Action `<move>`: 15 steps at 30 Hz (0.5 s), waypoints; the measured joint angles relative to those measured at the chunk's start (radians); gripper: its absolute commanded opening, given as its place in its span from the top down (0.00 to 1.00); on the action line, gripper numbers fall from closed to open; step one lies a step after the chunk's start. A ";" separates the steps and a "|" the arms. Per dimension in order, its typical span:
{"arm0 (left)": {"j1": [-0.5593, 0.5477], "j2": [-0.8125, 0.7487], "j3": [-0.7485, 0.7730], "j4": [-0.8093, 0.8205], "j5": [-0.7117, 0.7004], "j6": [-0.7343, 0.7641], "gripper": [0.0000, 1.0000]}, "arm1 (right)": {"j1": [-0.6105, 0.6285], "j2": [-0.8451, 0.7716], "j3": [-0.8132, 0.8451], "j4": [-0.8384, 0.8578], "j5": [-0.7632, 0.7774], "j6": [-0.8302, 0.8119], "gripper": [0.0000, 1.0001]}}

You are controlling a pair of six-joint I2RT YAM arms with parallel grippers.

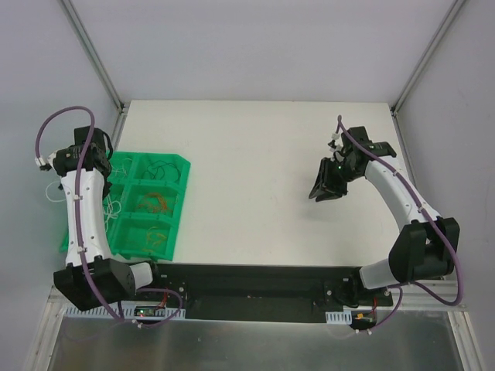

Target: Untangle the cables

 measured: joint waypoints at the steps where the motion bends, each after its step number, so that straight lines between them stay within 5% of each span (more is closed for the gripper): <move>1: 0.033 0.010 -0.017 0.000 -0.008 0.000 1.00 | 0.009 0.001 0.004 -0.006 0.000 0.000 0.68; 9: 0.311 0.027 -0.208 0.045 0.034 -0.004 1.00 | 0.035 0.002 0.005 -0.036 0.006 0.000 0.68; 15: 0.390 0.029 -0.309 0.116 0.055 -0.006 1.00 | 0.035 0.024 0.015 -0.043 0.008 0.003 0.68</move>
